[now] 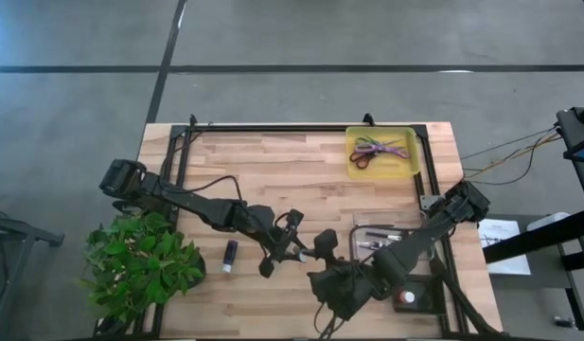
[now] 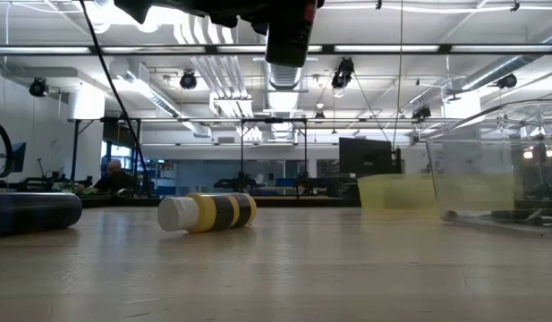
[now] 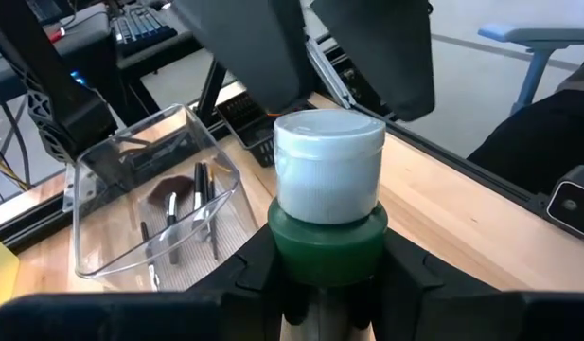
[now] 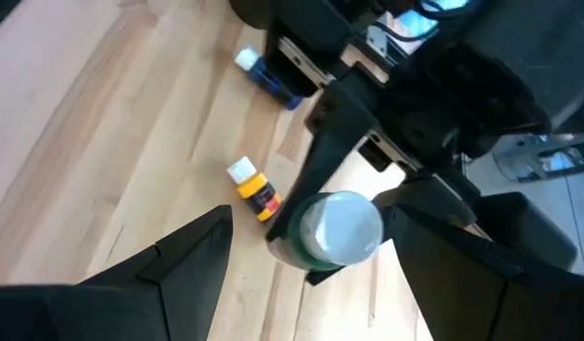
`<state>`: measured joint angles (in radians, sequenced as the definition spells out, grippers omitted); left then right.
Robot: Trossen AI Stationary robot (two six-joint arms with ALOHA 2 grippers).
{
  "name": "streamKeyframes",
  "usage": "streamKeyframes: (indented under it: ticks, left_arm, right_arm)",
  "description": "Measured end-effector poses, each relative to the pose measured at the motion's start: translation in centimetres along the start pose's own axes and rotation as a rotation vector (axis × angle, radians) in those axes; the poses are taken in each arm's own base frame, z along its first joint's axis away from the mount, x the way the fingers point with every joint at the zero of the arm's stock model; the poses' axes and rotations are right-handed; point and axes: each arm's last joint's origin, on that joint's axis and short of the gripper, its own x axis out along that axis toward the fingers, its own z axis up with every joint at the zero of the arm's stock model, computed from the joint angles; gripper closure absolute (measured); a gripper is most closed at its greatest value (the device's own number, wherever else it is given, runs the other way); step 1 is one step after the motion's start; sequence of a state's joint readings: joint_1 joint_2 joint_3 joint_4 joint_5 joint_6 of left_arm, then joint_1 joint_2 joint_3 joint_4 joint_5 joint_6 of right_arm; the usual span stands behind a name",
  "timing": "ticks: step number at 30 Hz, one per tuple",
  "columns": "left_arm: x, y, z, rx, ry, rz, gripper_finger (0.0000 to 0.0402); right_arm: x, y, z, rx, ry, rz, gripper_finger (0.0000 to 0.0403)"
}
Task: Pick & Place Paint Supplies
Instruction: Put the green acrylic paint bottle into the black bin
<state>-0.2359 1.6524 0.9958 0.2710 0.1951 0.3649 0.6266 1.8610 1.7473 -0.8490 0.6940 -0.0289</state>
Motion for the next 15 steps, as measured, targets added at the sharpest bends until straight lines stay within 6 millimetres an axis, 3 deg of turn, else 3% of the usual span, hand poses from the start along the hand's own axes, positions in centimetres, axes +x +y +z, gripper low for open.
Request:
streamKeyframes:
  ticks: [11, 15]
  left_arm:
    - [0.0, 0.0, -0.1, -0.003, 0.003, -0.003, 0.0295]
    - [0.0, 0.0, -0.1, -0.003, 0.003, -0.002, 0.0275]
  right_arm:
    - [1.4, -1.7, 0.0, -0.007, 0.015, 0.017, 0.0118]
    - [1.6, -1.9, -0.2, -0.001, 0.032, 0.041, 0.0142]
